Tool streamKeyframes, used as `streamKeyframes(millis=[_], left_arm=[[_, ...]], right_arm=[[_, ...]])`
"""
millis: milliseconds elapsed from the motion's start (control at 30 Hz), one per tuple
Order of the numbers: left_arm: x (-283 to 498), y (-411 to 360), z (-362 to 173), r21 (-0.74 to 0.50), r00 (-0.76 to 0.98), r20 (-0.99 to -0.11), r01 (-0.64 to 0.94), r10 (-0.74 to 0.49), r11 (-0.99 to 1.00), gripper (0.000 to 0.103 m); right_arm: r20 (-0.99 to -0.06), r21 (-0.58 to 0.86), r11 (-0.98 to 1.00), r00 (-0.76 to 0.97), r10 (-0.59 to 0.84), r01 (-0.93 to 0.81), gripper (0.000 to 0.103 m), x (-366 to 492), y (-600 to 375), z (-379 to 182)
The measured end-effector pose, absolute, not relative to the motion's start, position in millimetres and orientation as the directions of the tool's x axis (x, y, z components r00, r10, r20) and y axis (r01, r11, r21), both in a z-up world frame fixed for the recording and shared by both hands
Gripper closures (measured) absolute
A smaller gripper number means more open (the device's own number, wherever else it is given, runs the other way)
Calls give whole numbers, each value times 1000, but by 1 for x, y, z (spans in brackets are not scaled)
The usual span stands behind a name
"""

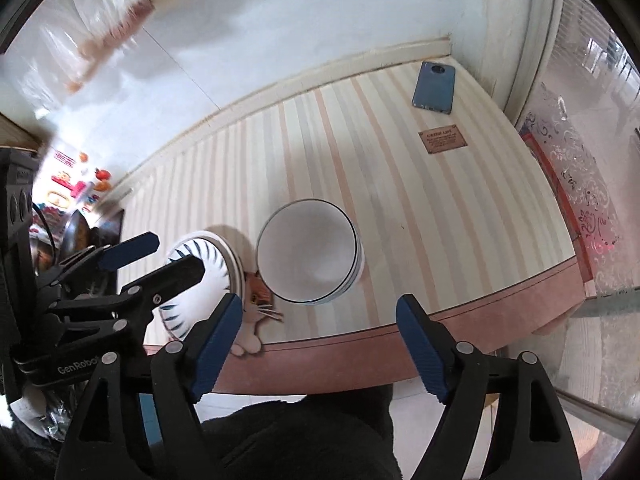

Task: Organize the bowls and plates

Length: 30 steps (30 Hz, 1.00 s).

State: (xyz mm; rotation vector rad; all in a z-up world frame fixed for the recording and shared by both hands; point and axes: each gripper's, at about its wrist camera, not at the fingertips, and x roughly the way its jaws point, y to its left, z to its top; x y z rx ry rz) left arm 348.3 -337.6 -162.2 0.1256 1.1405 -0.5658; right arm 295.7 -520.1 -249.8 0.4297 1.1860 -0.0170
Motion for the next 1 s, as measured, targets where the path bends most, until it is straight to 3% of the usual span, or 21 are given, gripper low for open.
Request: streamKeyframes(millis=[300,533,733,1000], left_arm=[[341,-330,-150,-210,302,-873,477,-383,854,12],[358,-332,-177,-202,287,-887,462,-361,864,12],[395,-341,-236,-254,160,-924,419,-346,872,12],[446,-363,-317,-314,-55,-947,368,-316,875,12]], right_arm=[[-876,303,923,451,172,237,14,266,-523,-215],[-870,313,913,465,166,260,13,265,-534,-215],[-883,356,890,414,221,285,12,291,-549,-260],[-884,451,825,299,359,341,12,339,-562,-361]])
